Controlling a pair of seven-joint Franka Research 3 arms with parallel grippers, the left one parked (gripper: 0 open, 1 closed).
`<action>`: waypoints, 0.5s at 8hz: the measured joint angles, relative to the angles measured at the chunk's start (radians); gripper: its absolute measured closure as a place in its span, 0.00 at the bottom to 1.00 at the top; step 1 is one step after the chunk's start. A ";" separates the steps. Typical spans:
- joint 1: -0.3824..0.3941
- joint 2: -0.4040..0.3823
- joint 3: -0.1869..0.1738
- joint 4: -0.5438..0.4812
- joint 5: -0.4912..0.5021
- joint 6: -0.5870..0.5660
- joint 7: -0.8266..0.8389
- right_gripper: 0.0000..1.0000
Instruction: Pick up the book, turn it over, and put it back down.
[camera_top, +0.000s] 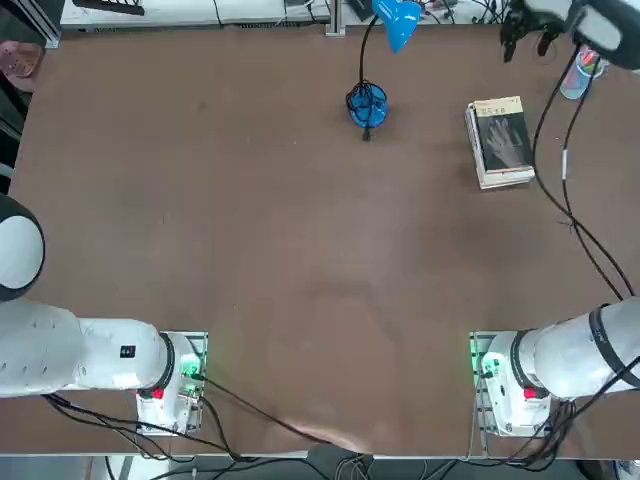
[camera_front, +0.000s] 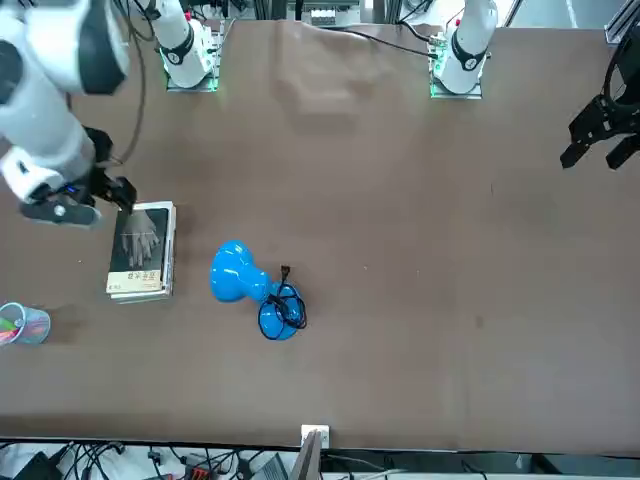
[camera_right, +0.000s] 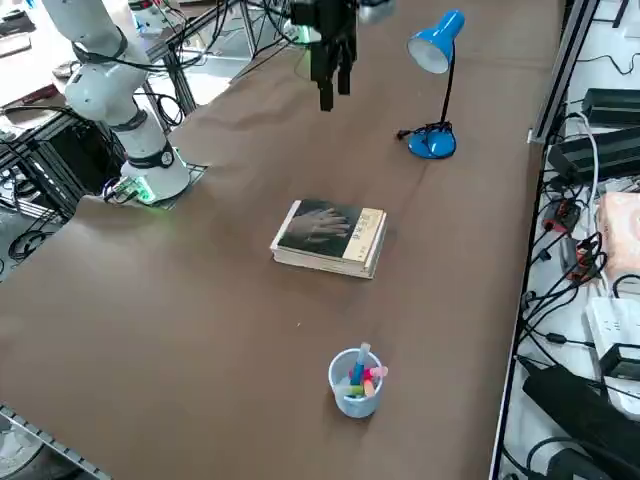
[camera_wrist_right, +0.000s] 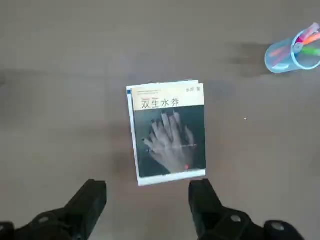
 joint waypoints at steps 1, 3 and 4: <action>-0.018 -0.005 -0.001 0.053 0.053 -0.066 -0.020 0.00; -0.048 -0.008 -0.001 0.158 0.121 -0.179 -0.036 0.00; -0.056 -0.012 0.001 0.193 0.127 -0.209 -0.036 0.00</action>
